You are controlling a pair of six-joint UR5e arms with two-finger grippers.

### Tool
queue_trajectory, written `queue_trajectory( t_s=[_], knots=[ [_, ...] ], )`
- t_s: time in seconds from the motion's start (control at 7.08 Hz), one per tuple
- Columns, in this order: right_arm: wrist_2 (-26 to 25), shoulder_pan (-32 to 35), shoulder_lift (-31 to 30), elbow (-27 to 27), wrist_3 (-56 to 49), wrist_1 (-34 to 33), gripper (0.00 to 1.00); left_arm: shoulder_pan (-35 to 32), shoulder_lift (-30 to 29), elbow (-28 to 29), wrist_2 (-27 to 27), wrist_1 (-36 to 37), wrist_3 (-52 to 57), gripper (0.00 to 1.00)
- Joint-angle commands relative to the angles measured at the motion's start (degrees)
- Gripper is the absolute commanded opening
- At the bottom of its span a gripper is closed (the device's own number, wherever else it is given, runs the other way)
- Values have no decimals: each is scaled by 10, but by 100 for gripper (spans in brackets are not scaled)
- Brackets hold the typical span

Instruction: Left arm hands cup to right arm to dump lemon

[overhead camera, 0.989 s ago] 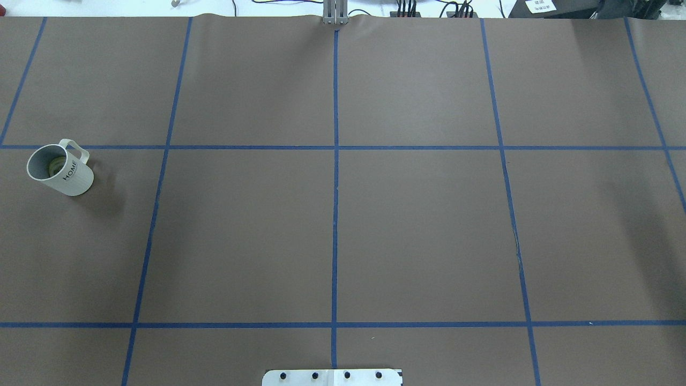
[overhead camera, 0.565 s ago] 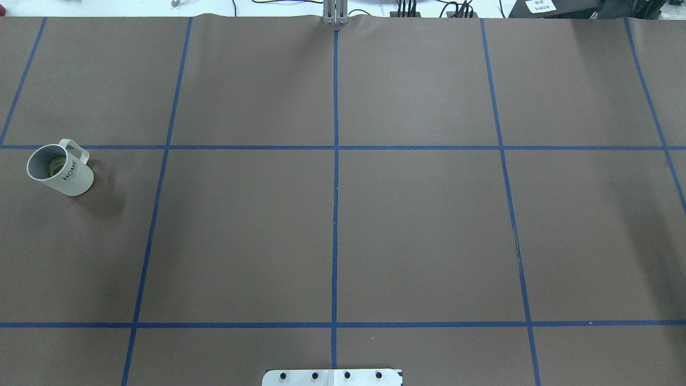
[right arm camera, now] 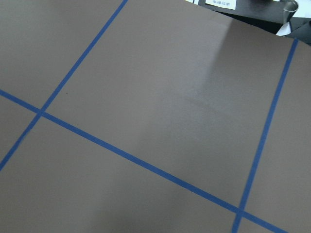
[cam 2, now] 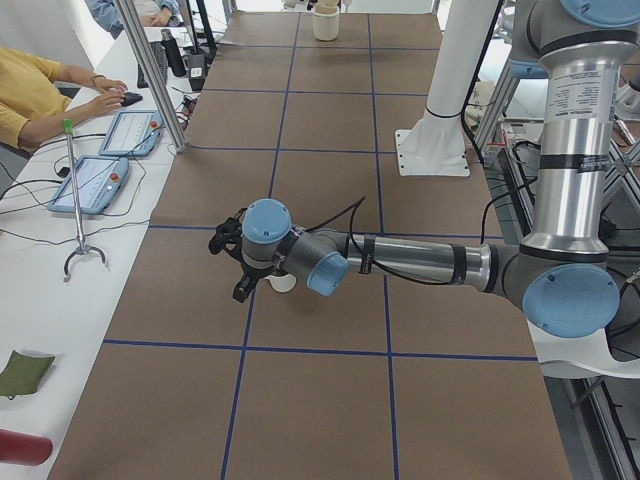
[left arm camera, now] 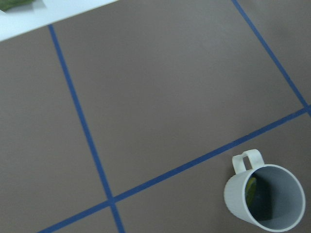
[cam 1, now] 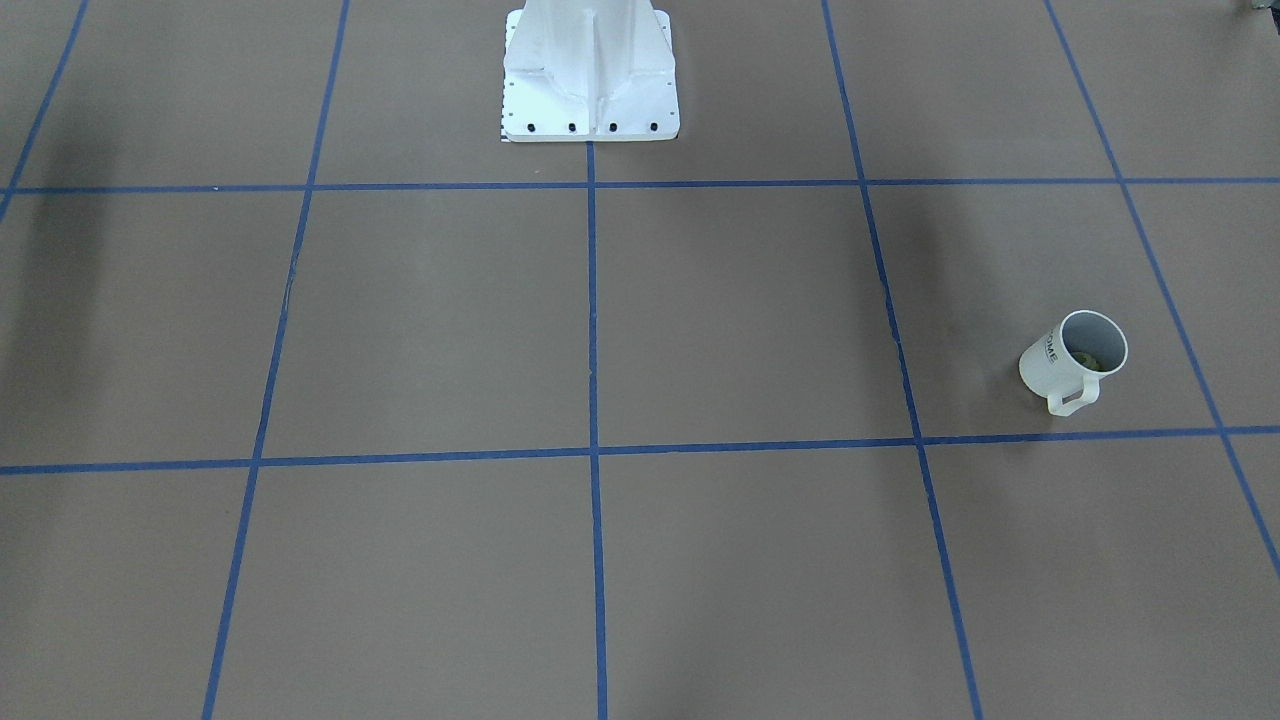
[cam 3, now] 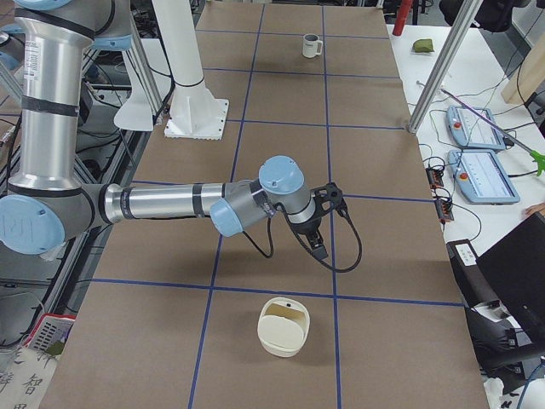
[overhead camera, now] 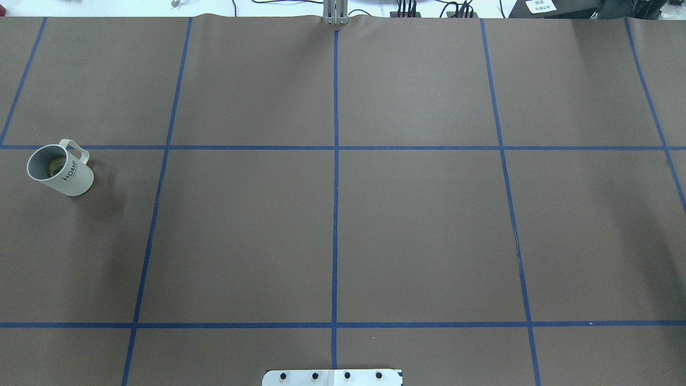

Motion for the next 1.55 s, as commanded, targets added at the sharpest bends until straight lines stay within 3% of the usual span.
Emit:
queue_trajectory(
  t_s=[0.0, 0.28, 0.42, 0.57, 0.71, 0.99, 1.27, 1.41],
  knots=[
    [-44, -69, 2, 2, 51, 7, 100, 74, 19, 2, 18, -72, -171, 100],
    [-52, -76, 1, 2, 51, 7, 100, 141, 39, 3, 120, -118, -282, 100],
    [-52, -76, 1, 2, 51, 7, 100, 141, 38, 5, 122, -117, -289, 99],
    [-51, -76, 1, 1, 51, 7, 100, 142, 36, 6, 122, -117, -292, 94],
    [-52, -76, 2, 1, 51, 7, 100, 147, 34, 8, 122, -117, -298, 83],
    [-52, -76, 2, 0, 51, 7, 100, 165, 31, 11, 124, -117, -300, 77],
    [-52, -76, 1, -1, 51, 7, 100, 173, 25, 13, 124, -115, -307, 58],
    [-52, -76, 1, -2, 51, 7, 100, 179, 22, 14, 125, -113, -308, 35]
  ],
)
